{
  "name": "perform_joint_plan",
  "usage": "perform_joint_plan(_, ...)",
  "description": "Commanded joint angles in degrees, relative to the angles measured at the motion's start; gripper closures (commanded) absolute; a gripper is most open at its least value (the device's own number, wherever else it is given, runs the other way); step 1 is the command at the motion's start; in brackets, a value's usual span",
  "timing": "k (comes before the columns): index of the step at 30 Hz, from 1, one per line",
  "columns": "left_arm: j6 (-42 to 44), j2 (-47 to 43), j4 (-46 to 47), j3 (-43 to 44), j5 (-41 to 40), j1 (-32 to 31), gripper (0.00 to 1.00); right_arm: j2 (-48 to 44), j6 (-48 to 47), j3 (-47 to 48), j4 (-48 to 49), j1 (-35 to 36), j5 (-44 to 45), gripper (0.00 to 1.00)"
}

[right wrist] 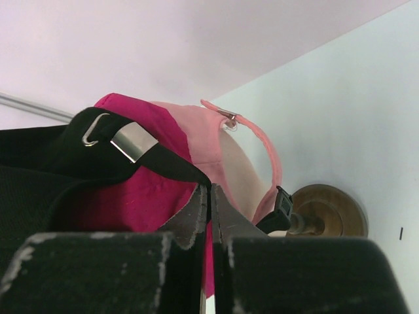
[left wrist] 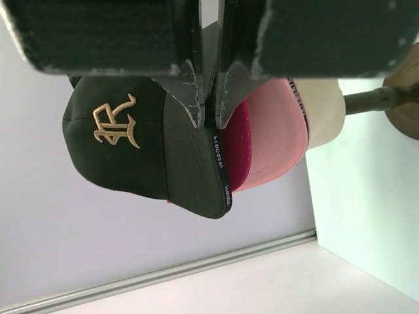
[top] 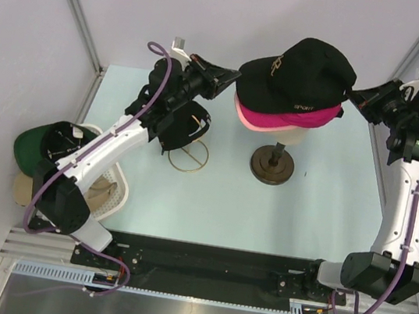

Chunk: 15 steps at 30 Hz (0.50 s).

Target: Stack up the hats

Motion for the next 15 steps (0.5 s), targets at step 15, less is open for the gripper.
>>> perform_joint_plan(15,12.46,3.37,-4.13,9.23,2.6,0.21,1.0,4.5,-11.44,-4.86,-6.48,0.91,11.57,1.0)
